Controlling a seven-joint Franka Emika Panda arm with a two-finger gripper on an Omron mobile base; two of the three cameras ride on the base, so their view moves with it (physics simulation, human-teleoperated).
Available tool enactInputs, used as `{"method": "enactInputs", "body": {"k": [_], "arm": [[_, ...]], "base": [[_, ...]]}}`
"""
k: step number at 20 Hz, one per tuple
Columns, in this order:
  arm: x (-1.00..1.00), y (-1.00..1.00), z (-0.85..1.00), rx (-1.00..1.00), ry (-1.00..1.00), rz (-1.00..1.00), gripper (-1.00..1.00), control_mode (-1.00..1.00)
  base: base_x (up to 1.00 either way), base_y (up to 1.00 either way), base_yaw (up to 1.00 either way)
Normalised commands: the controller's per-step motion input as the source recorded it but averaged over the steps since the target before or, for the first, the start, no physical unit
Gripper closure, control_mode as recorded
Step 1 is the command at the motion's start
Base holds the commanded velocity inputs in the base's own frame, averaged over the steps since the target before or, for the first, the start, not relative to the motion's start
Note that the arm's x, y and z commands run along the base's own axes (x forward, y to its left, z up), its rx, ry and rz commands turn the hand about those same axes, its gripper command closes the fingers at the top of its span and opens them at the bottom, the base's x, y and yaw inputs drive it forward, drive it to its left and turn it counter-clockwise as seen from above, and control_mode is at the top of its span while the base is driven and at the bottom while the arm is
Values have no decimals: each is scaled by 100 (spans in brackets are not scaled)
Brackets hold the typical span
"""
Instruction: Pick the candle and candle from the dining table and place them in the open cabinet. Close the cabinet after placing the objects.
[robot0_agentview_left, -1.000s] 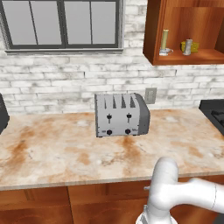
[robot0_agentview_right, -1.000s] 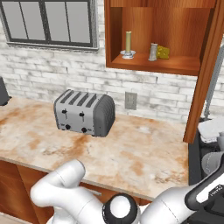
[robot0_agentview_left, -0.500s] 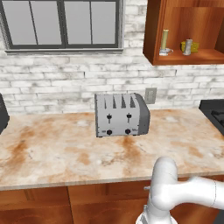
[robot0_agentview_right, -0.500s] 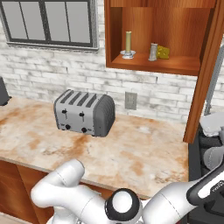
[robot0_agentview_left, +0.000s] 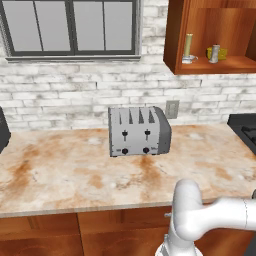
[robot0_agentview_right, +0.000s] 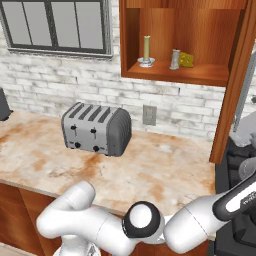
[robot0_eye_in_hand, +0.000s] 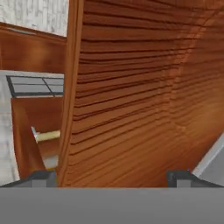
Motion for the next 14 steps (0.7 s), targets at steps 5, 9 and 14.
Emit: {"method": "enactInputs", "body": {"k": [5,9,14], "arm": [[-48,56,27,-19,-12,1,-100,-100],[-74,65,13,-11,-13,3,-100,-100],[-46,71,4,-4,-7,3,-100,-100]], "base": [[0,0,0],[0,0,0],[0,0,0]]}}
